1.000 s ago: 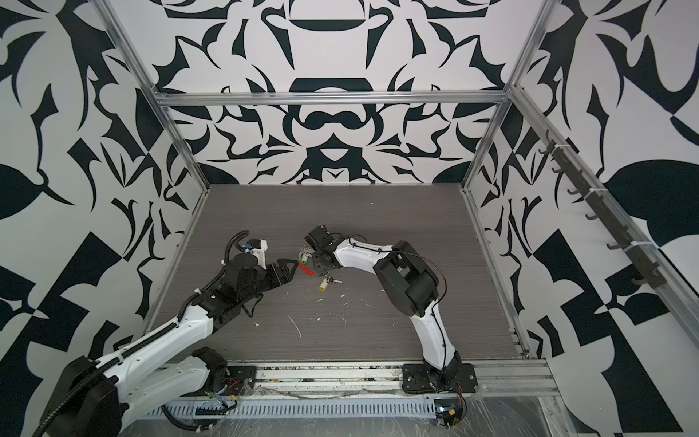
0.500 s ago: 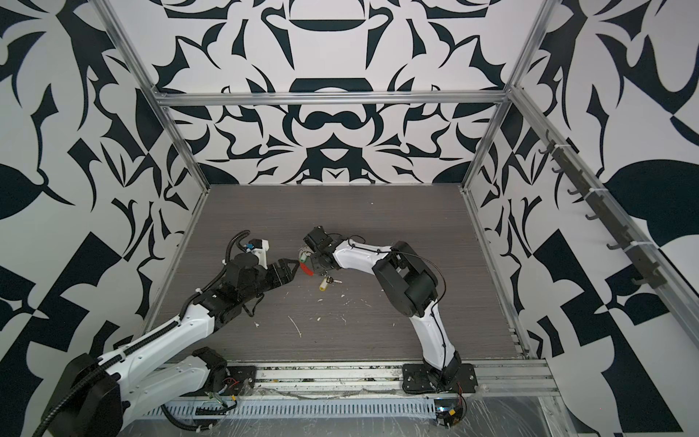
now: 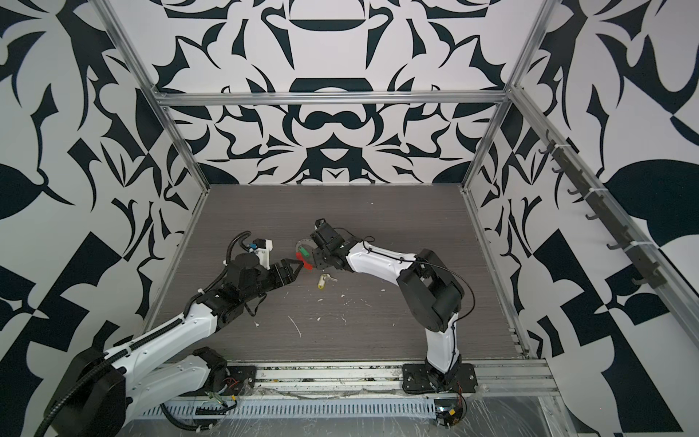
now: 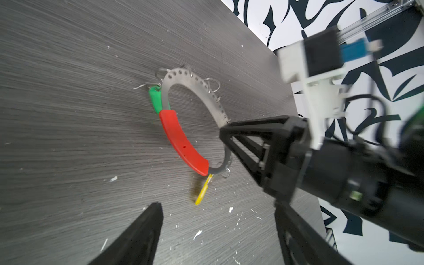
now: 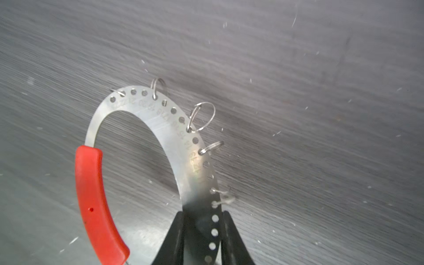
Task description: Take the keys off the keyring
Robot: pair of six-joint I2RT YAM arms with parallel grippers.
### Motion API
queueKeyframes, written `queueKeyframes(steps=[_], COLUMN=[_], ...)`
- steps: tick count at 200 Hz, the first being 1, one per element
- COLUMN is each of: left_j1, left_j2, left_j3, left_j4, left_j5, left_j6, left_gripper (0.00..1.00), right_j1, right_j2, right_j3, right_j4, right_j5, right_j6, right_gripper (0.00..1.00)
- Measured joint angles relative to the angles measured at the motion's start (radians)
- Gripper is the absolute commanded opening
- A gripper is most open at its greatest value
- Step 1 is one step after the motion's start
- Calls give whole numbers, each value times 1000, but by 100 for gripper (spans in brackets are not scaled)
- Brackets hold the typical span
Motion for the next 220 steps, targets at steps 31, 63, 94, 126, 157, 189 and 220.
queueKeyframes(steps=[31, 63, 94, 126, 157, 189, 220], left_j1=[13, 30, 44, 44, 45, 45, 45], left_j2=[32, 66, 100, 139, 148, 148, 142], left_j3=[0, 0, 2, 6, 8, 8, 15], left_j4=[47, 94, 159, 230, 274, 312, 321], left_j5=[35, 59, 80, 101, 112, 113, 113], left_j6=[-18, -44, -77, -108, -129, -155, -193], left_gripper=[75, 72, 70, 63, 49, 29, 15], right_j1=[0, 1, 6, 17, 27, 34, 36], right_j2=[-83, -135, -171, -196, -209, -213, -226], right_j3=[-30, -43, -51, -53, -53, -53, -53], right_j4=[3, 0, 0, -1, -1, -3, -6], right_j5=[-8, -18, -29, -39, -53, -63, -69], right_j6=[0, 0, 0, 1, 5, 8, 17], right_gripper=[21, 20, 20, 21, 20, 21, 24])
